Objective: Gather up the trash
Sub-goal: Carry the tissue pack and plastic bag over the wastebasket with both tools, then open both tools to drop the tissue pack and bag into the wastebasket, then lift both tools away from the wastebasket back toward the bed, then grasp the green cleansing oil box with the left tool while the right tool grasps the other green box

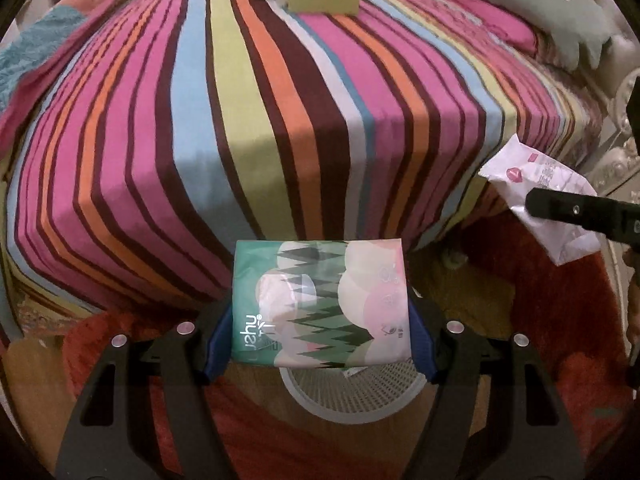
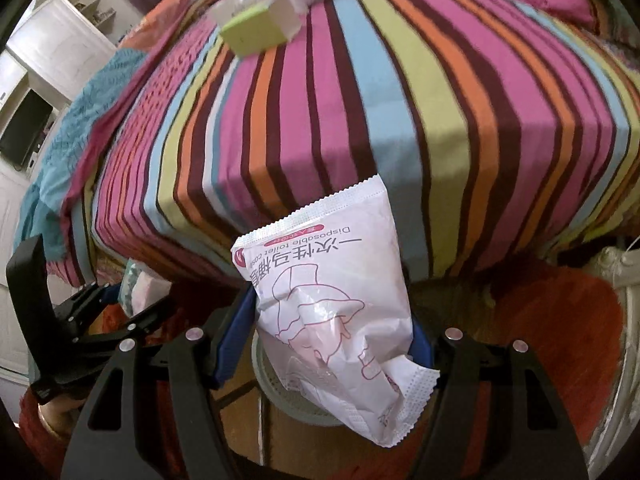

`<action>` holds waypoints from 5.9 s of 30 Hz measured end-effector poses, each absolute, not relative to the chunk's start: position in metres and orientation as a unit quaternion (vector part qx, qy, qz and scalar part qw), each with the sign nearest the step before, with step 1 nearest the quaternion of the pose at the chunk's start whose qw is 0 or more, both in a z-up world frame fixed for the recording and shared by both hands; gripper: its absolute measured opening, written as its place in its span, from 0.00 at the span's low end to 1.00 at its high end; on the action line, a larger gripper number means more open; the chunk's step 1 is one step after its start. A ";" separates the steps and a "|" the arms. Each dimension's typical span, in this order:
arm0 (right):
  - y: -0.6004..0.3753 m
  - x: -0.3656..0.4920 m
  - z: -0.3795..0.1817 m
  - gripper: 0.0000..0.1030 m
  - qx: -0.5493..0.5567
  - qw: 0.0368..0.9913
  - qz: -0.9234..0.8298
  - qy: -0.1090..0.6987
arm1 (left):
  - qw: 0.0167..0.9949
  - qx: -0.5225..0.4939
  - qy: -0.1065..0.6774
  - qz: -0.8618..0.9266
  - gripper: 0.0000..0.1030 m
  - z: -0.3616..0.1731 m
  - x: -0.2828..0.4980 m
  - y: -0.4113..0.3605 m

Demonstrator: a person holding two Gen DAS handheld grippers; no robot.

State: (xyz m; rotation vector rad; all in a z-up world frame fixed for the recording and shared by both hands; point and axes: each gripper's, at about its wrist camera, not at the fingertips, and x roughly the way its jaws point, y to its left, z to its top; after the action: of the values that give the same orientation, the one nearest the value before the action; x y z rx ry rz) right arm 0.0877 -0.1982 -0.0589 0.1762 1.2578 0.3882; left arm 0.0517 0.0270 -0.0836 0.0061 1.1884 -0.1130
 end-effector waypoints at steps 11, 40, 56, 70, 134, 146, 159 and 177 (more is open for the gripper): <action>-0.191 0.076 -0.124 0.62 0.122 0.700 0.180 0.680 | 0.777 0.031 0.625 -0.070 0.67 -0.125 0.060 0.006; -0.178 0.084 -0.253 0.62 0.205 0.526 0.100 0.819 | 0.558 0.079 0.822 -0.080 0.67 -0.279 0.081 -0.028; -0.187 0.083 -0.280 0.86 0.225 0.491 0.063 0.839 | 0.499 0.048 0.863 -0.065 0.81 -0.312 0.077 -0.020; -0.186 0.086 -0.254 0.86 0.200 0.540 0.062 0.815 | 0.548 0.046 0.833 -0.060 0.81 -0.281 0.078 -0.018; -0.107 0.315 0.006 0.86 -0.144 0.819 0.339 0.440 | 0.861 -0.140 0.489 -0.004 0.81 0.027 0.409 0.115; -0.096 0.334 -0.003 0.86 -0.142 0.803 0.371 0.445 | 0.835 -0.111 0.539 -0.022 0.81 0.002 0.472 0.090; -0.075 0.342 -0.018 0.86 -0.160 0.789 0.388 0.448 | 0.811 -0.091 0.577 -0.012 0.81 -0.031 0.499 0.078; -0.058 0.334 -0.022 0.73 -0.158 0.790 0.393 0.443 | 0.809 -0.110 0.577 -0.025 0.58 -0.037 0.474 0.104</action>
State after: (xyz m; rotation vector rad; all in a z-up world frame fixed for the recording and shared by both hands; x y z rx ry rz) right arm 0.3335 -0.0580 -0.0224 -0.3400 0.9547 0.8451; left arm 0.4741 0.1039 -0.0373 -0.2347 1.2332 -0.0534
